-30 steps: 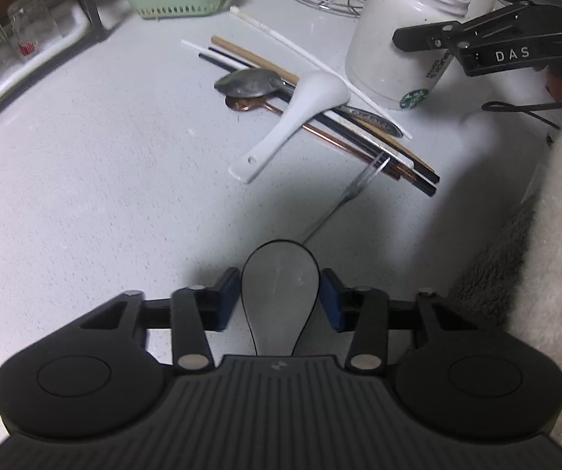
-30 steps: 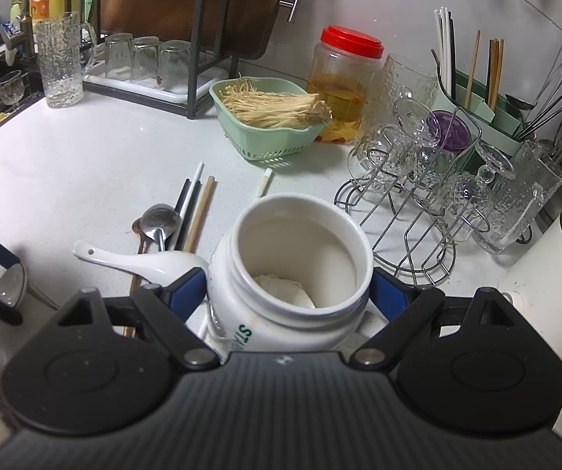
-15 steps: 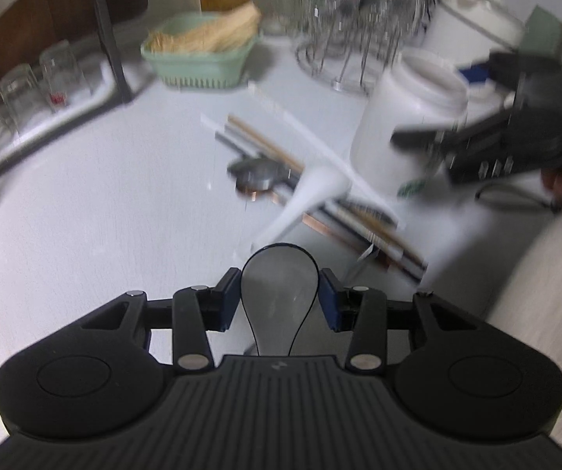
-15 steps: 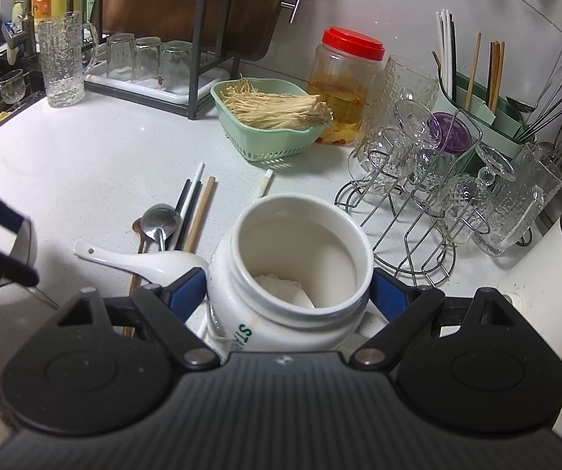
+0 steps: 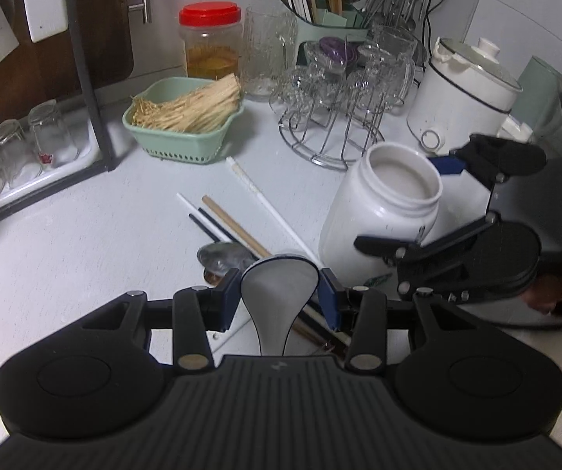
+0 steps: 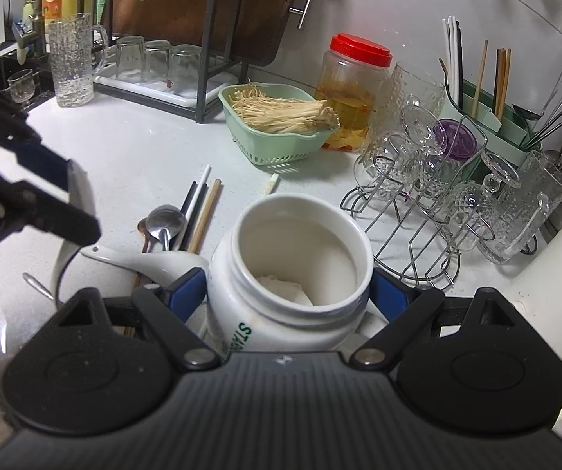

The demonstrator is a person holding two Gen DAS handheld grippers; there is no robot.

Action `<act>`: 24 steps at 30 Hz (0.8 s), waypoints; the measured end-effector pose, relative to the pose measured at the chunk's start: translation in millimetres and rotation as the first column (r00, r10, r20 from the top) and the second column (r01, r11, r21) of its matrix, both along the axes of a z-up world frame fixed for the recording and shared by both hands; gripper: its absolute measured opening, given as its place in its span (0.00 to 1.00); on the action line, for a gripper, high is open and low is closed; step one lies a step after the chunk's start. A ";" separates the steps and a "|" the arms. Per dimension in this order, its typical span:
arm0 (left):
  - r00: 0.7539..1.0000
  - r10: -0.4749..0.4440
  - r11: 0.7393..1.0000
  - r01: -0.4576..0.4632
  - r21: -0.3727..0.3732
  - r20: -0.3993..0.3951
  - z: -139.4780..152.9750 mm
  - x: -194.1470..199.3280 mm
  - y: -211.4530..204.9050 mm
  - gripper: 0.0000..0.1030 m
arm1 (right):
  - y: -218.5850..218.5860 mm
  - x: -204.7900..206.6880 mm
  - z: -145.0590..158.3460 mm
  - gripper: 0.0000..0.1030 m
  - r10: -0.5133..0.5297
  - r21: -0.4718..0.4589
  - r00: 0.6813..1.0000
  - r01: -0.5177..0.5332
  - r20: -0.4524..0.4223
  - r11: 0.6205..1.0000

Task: Organize utensils
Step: 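Lower the ceramic spoon into the mug and open the left tool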

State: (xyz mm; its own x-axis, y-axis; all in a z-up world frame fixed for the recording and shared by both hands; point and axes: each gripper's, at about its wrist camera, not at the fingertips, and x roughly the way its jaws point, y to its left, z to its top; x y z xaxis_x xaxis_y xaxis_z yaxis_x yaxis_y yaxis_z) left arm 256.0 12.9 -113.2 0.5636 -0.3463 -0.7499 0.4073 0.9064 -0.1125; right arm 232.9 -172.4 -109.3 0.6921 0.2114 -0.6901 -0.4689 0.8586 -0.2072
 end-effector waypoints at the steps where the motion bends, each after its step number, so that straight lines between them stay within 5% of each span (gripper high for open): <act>1: 1.000 0.006 1.000 -0.006 -0.004 0.004 3.0 1.5 -0.1 0.47 | -0.1 -0.1 0.0 0.89 0.001 0.000 1.000 -0.001 0.001 1.000; 12: 0.995 0.040 0.994 -0.030 -0.101 0.095 68.0 17.0 -14.3 0.47 | -0.3 -0.4 0.0 0.89 0.006 0.003 1.000 -0.006 0.005 1.000; 24: 0.977 -0.050 0.982 0.086 -0.170 0.206 132.6 37.3 -52.9 0.47 | 0.6 0.7 -0.4 0.89 0.015 0.008 1.000 -0.015 0.013 1.000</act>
State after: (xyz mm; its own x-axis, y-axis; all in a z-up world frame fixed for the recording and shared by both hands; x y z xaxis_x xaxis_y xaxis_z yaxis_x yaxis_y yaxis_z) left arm 293.3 -40.0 19.4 0.6663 -0.5062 -0.5475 0.4979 0.8486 -0.1785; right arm 233.6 -171.9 -109.6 0.6979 0.2276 -0.6790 -0.4789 0.8533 -0.2062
